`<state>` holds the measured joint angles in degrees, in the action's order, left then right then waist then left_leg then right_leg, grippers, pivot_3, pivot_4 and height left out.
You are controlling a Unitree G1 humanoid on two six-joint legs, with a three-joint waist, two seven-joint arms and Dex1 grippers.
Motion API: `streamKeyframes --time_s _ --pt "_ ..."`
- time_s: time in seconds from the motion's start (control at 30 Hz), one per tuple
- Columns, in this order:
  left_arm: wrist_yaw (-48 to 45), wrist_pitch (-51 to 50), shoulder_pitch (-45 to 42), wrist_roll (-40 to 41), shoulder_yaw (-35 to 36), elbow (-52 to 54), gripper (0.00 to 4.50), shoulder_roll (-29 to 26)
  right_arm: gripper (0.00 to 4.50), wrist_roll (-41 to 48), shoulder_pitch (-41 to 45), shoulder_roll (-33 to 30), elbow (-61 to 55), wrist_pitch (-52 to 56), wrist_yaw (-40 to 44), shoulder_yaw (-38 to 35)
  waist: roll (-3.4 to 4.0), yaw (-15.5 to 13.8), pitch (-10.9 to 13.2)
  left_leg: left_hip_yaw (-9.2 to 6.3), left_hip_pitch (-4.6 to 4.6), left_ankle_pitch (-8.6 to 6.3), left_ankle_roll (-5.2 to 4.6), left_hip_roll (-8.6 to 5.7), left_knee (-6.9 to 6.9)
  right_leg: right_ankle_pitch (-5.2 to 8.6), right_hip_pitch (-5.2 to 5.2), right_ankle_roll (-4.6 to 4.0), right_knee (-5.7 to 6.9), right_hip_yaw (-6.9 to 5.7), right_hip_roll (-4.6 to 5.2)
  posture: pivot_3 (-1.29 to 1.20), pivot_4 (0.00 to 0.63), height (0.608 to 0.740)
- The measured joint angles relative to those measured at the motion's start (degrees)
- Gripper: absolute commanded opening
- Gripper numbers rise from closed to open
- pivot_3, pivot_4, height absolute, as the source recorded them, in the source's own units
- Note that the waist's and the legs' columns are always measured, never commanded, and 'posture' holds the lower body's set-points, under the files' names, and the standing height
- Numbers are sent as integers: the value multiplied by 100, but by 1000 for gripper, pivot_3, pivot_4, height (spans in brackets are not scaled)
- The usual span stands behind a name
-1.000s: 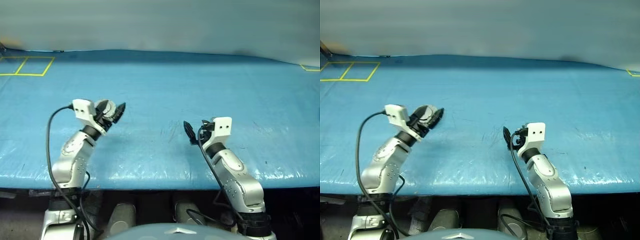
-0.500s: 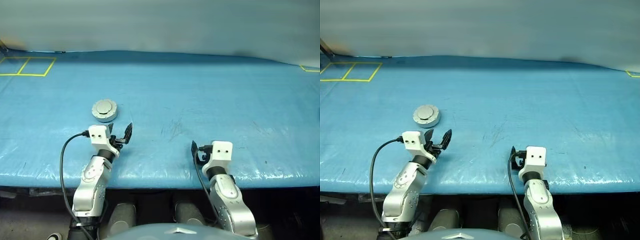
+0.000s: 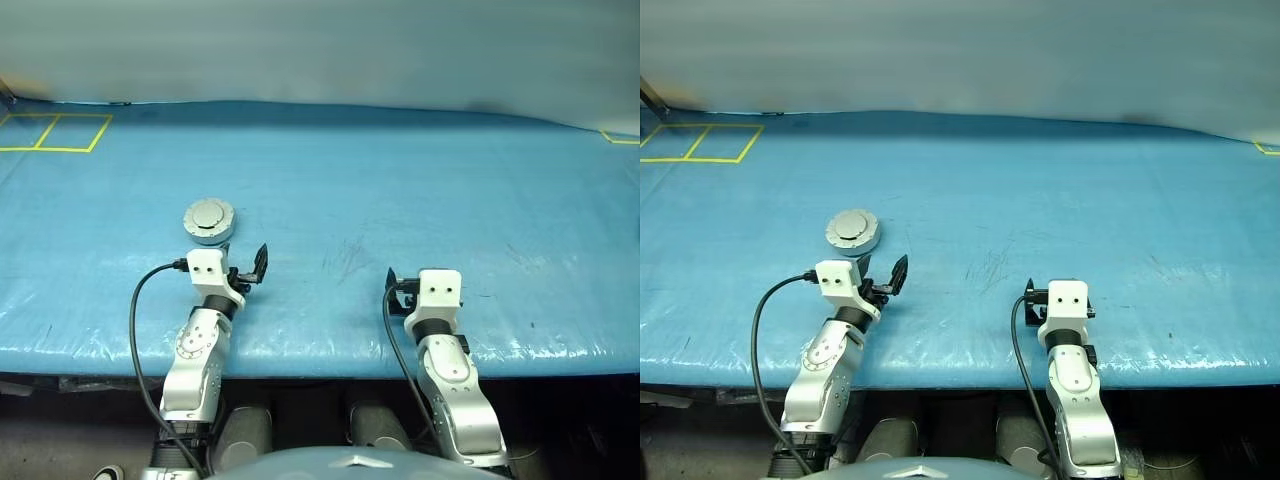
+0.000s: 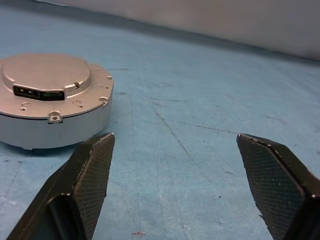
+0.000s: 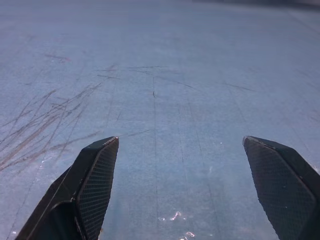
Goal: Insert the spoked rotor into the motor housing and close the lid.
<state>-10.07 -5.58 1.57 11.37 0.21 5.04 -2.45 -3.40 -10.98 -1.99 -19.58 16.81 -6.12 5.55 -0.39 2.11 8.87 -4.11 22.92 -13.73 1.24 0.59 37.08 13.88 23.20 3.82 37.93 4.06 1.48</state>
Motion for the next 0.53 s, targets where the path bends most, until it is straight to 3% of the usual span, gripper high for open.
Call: streamKeyframes --time_s 0.53 --pt "-58 105 -210 -45 106 -383 4179 -142 4191 -198 275 2 282 -144 117 61 0 -3 0 -3 0 0 0 -1 0 -2 -1 1 0 -2 0 0 150 740"
